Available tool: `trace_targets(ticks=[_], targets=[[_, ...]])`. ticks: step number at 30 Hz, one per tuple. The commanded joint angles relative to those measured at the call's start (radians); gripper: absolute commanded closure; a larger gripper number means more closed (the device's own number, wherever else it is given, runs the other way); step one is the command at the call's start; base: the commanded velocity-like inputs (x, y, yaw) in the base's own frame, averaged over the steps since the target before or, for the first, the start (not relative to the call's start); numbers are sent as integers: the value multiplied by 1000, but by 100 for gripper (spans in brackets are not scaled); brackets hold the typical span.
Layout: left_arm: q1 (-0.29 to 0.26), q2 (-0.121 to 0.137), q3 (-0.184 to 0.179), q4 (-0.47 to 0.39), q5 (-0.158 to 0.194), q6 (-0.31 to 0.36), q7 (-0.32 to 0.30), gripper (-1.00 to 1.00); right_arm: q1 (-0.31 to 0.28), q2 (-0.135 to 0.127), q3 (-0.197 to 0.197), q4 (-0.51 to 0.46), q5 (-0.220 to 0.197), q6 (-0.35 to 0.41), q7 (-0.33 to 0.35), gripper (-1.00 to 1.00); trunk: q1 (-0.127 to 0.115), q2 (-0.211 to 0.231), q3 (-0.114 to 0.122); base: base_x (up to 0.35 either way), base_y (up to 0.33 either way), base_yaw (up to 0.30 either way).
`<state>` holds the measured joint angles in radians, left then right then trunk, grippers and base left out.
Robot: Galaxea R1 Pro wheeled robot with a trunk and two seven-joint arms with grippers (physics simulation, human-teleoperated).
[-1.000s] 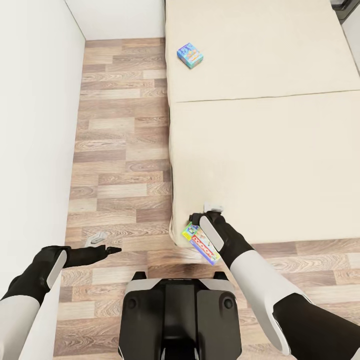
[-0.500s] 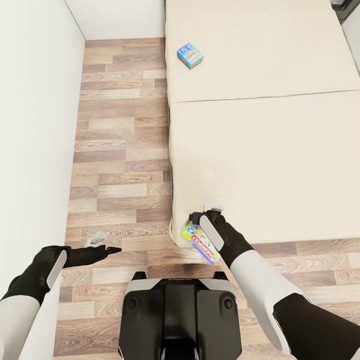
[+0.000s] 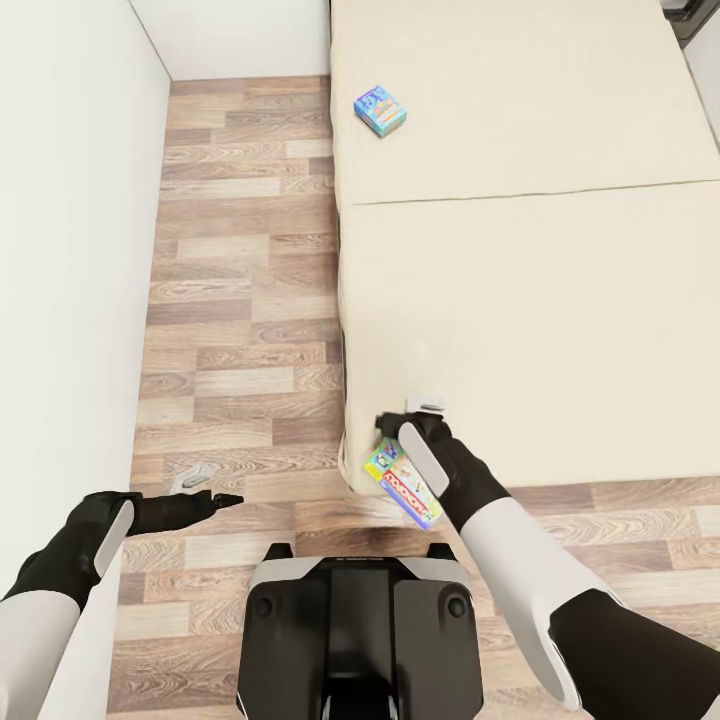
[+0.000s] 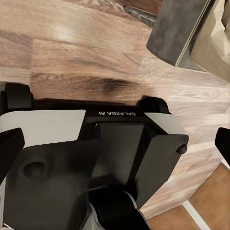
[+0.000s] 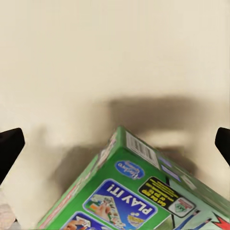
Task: Put all the toys in the child's room - the three board games (two on the bed and one on the table), the two jigsaw puzzles on the table, and the tennis ball on the table - inside the toy box on the table in the child's room.
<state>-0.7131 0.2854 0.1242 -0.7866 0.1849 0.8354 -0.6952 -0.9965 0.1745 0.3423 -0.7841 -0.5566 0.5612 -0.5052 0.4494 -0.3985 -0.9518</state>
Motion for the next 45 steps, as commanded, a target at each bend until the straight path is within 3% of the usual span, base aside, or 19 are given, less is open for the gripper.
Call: trace_targets(ticks=[1, 16, 21, 26, 34, 40, 42, 45], targets=[[0, 0, 1, 0, 1, 5, -3, -100, -1, 0, 2, -8, -9, 3, -10, -100, 1, -2, -1, 0, 0, 0], [0, 0, 1, 0, 1, 5, -3, -100, 1, 0, 4, -105, -9, 34, -15, -100, 1, -2, -1, 0, 0, 0], [0, 1, 1, 0, 1, 5, -3, -100, 12, 0, -3, -239, -15, 120, -15, -100, 1, -2, -1, 0, 0, 0], [0, 0, 0, 0, 1, 5, -3, -100, 35, 0, -5, -453, -26, 210, -13, -100, 1, -2, -1, 0, 0, 0], [0, 1, 0, 0, 1, 5, -3, -100, 158, -47, -18, -640, -30, 235, -2, -100, 1, -2, -1, 0, 0, 0], [0, 0, 0, 0, 1, 5, -3, -100, 215, -117, -61, -694, -31, 239, 97, -100, 1, -2, -1, 0, 0, 0], [0, 0, 0, 0, 1, 5, -3, -100, 230, -127, -78, -698, -31, 239, 124, -100, 1, -2, -1, 0, 0, 0], [0, 0, 0, 0, 1, 5, -3, -100, 273, -143, -134, -729, -31, 241, 219, -100, 1, -2, -1, 0, 0, 0]])
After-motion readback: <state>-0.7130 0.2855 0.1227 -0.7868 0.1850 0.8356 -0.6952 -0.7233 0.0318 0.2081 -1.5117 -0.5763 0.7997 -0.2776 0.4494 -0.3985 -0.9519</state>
